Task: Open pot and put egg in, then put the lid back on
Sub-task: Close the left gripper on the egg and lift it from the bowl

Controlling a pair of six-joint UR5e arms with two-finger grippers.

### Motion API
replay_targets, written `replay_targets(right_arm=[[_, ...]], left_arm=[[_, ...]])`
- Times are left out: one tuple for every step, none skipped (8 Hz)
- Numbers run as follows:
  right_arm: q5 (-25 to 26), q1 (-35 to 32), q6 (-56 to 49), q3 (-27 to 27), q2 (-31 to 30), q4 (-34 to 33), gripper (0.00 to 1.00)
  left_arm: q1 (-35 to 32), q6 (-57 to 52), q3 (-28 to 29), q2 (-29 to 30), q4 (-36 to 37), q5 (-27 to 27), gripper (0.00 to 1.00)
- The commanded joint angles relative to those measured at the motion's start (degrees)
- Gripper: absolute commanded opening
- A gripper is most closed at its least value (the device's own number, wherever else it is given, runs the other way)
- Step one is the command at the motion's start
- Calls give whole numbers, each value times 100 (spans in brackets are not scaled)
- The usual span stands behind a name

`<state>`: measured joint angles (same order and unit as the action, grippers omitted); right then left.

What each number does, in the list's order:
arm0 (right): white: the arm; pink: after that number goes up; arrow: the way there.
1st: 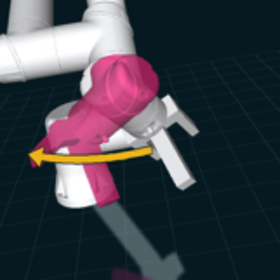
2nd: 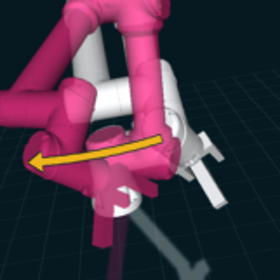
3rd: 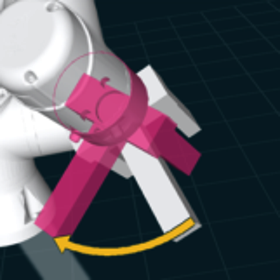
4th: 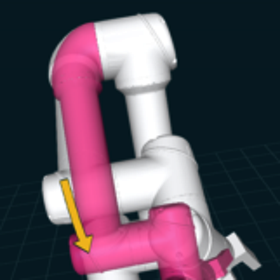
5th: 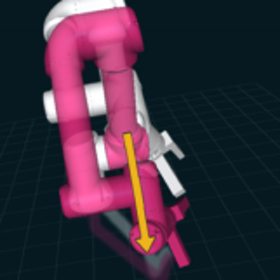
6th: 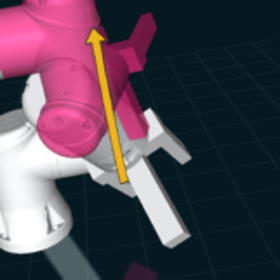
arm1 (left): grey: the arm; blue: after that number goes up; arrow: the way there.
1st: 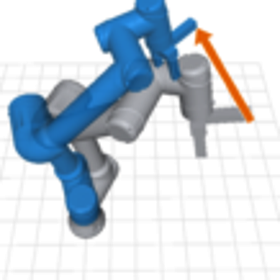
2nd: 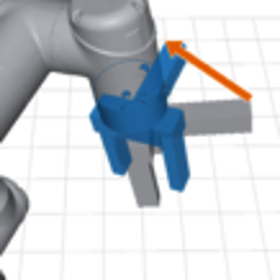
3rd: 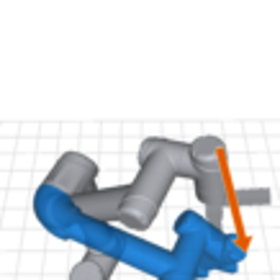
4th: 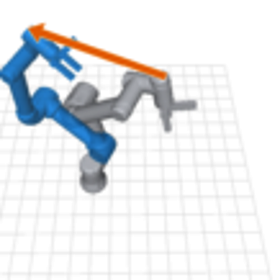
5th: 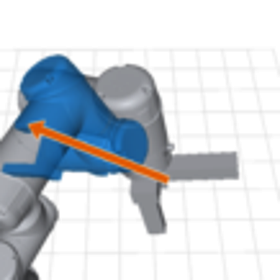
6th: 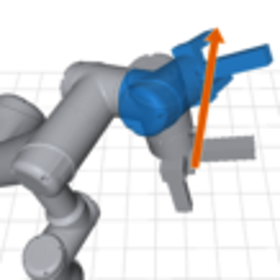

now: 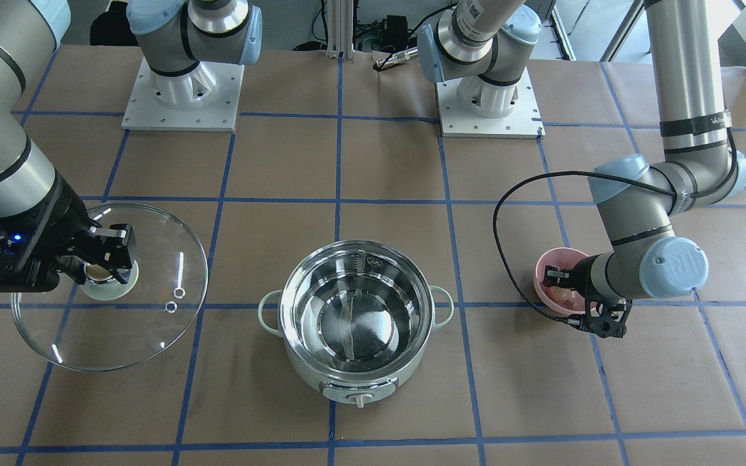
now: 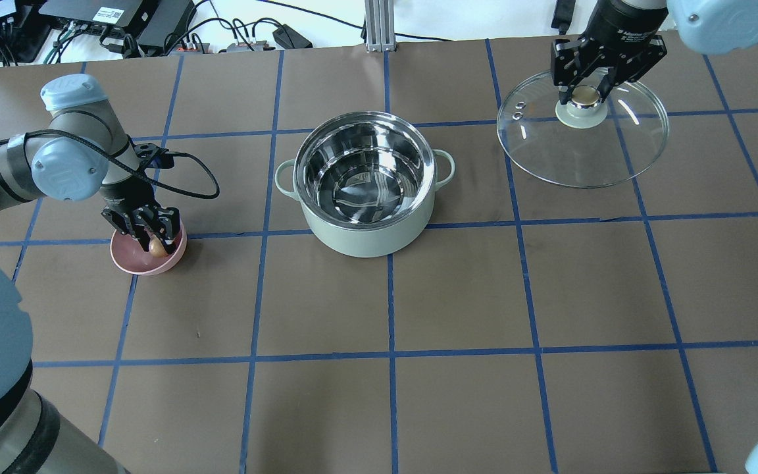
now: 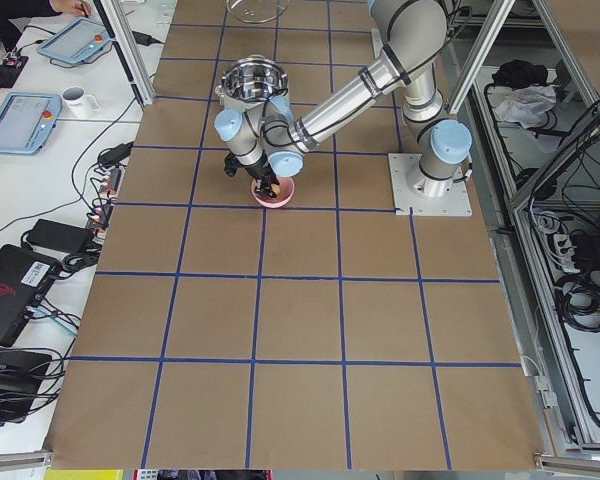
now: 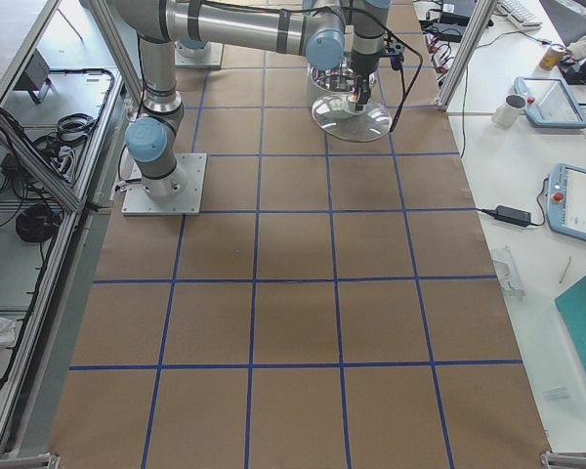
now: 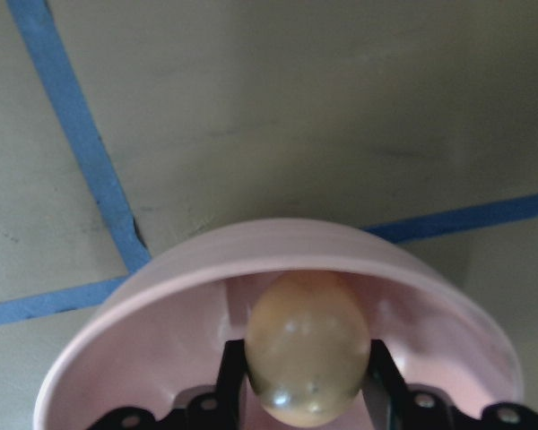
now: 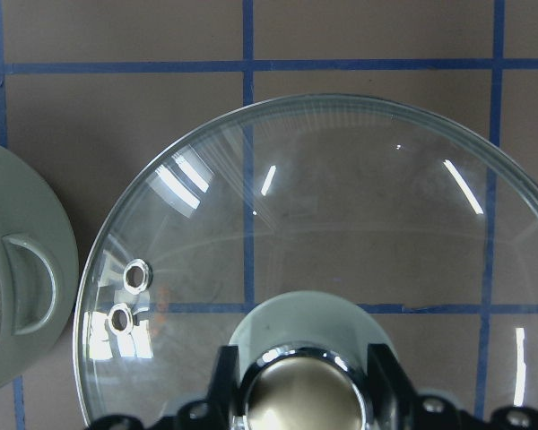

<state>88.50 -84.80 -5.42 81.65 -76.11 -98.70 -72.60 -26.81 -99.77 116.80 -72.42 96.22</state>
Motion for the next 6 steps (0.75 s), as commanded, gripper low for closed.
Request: replay_targets(right_arm=[[-25, 139, -300, 0, 0, 79, 0], [-25, 174, -371, 0, 0, 140, 0], [-43, 192, -363, 0, -9, 140, 0], [-43, 192, -372, 0, -27, 149, 0], [-43, 192, -363, 9, -36, 141, 0], [-43, 192, -363, 9, -27, 140, 0]], left_arm=[[0, 0, 11, -34, 0, -15, 25], [0, 0, 28, -104, -61, -7, 25], [0, -17, 89, -235, -122, 11, 25], [8, 35, 107, -550, -332, -6, 25], [0, 323, 133, -823, -690, -15, 25], [-96, 760, 299, -973, -903, -233, 25]])
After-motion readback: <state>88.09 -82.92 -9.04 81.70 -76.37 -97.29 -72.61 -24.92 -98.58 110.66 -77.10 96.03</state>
